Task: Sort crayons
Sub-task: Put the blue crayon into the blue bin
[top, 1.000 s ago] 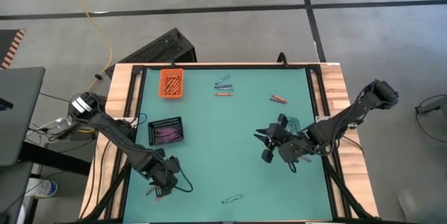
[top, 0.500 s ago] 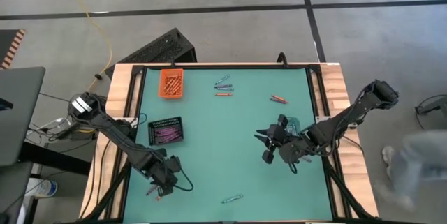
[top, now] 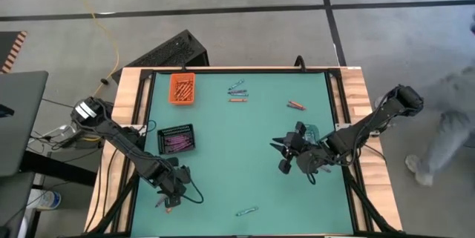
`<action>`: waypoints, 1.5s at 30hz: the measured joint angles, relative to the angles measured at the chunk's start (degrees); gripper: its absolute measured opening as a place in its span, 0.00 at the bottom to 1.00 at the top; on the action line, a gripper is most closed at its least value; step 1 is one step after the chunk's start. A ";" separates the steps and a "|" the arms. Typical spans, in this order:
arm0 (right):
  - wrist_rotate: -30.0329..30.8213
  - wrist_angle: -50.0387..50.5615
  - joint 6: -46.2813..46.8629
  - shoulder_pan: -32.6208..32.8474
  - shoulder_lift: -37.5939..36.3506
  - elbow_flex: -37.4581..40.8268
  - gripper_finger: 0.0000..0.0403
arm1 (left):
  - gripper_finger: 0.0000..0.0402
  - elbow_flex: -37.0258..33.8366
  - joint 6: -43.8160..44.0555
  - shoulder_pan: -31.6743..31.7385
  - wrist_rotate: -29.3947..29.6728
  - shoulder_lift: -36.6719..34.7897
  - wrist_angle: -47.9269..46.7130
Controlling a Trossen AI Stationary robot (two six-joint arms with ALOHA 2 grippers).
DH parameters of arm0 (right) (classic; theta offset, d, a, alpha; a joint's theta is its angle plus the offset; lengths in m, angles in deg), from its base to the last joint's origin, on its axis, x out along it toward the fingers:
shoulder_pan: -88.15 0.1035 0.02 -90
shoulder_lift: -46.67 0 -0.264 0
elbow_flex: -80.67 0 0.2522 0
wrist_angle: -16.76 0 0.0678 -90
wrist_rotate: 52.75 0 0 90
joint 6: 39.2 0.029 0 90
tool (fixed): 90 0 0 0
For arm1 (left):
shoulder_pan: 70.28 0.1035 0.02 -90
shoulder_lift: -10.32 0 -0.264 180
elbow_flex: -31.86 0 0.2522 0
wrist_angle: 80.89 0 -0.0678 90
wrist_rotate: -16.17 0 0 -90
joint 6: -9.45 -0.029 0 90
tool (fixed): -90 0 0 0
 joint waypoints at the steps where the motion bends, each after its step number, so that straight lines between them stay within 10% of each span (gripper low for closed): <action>1: 0.00 0.00 0.00 0.00 0.00 0.00 0.20 | 0.17 0.00 -0.75 0.00 0.32 0.01 0.10; 14: -0.02 -0.01 0.00 0.00 0.00 0.00 0.20 | 0.04 1.68 -9.29 0.10 6.04 0.33 4.64; 22: 2.72 -2.33 -0.35 -0.97 0.99 -0.06 0.20 | 0.04 8.20 -25.91 3.78 21.80 0.38 6.80; 29: -0.24 -19.44 -17.22 -3.73 12.24 -0.04 0.20 | 0.04 8.27 -43.94 8.19 32.10 0.10 27.70; 36: -11.81 -44.57 -46.76 -3.52 25.61 -0.04 0.20 | 0.04 1.50 -55.82 15.88 26.45 -4.82 48.31; 45: -22.60 -62.55 -48.13 -9.57 31.82 -0.46 0.20 | 0.04 -25.13 -52.05 23.03 6.55 -19.06 101.66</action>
